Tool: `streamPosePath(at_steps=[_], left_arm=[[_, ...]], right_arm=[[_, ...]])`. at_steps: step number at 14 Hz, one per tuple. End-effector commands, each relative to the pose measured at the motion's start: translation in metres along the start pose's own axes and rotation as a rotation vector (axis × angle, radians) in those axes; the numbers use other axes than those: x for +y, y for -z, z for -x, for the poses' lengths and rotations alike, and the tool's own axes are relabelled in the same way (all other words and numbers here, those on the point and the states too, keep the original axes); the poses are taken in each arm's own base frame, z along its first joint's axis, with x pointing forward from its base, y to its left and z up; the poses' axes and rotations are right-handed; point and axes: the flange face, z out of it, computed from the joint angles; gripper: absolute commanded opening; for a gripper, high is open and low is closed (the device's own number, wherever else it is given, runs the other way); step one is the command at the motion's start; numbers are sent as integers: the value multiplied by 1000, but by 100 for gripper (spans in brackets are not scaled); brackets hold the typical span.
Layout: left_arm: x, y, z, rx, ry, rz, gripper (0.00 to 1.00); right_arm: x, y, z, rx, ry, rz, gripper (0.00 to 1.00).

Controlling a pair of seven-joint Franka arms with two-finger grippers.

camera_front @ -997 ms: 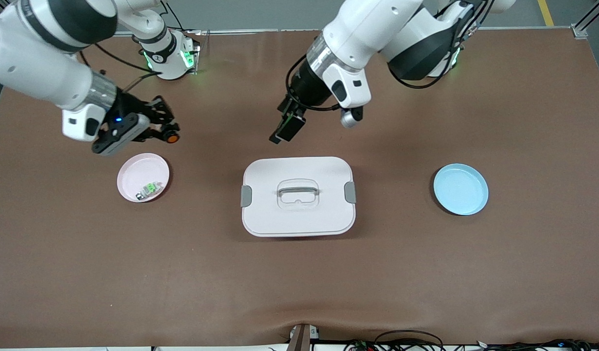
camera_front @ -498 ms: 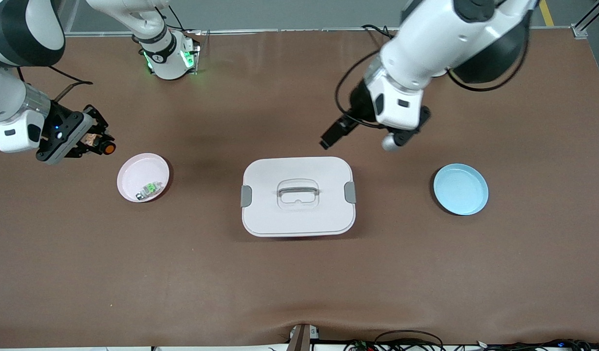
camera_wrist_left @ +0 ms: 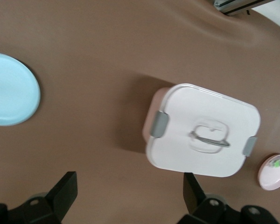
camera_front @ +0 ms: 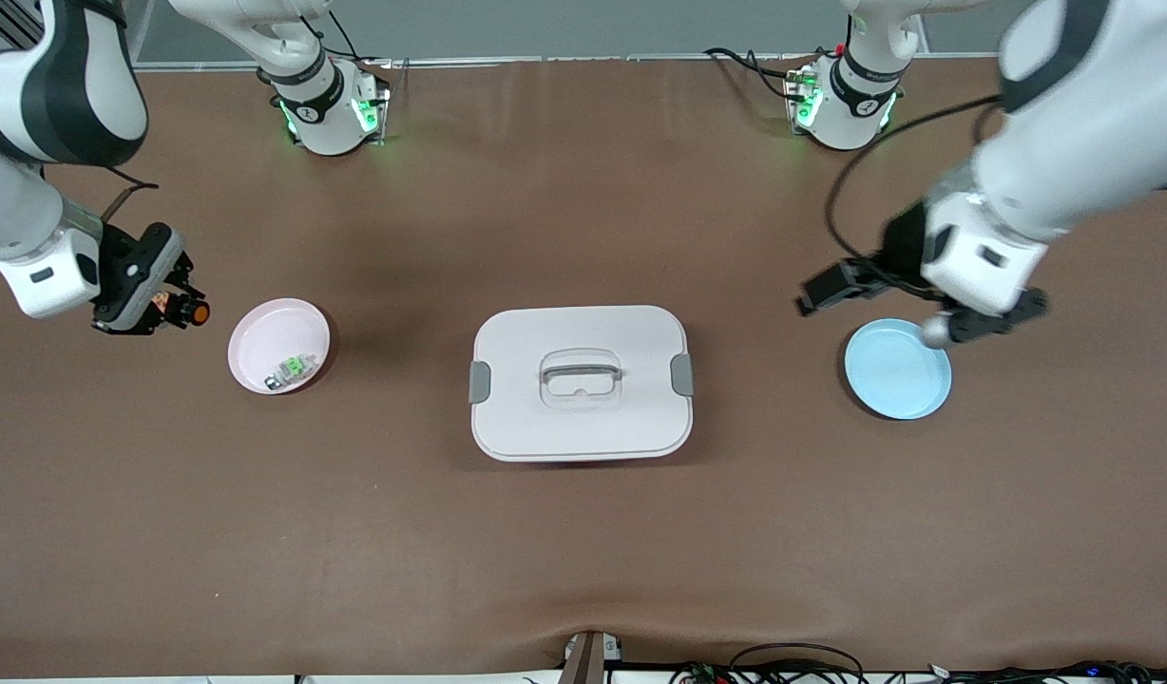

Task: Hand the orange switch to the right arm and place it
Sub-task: 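Move the held switch over the pink plate with the right gripper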

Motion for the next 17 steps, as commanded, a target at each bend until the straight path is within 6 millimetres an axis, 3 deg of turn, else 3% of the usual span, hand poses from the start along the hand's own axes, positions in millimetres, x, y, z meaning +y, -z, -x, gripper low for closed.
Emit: streamPosePath(at_steps=[1, 4, 7, 13, 17], left_arm=[[-55, 16, -16, -29, -11, -36, 100], [-116, 27, -38, -50, -71, -53, 100], [-153, 18, -45, -53, -117, -195, 100], [-183, 27, -52, -13, -174, -228, 100], [-183, 9, -29, 128, -184, -253, 100]], right_arm=[[-7, -30, 21, -12, 110, 47, 0], [-9, -67, 49, -20, 119, 94, 0], [-14, -103, 68, -27, 144, 135, 0], [-47, -181, 80, -41, 180, 239, 0], [-63, -228, 73, -44, 208, 266, 0]])
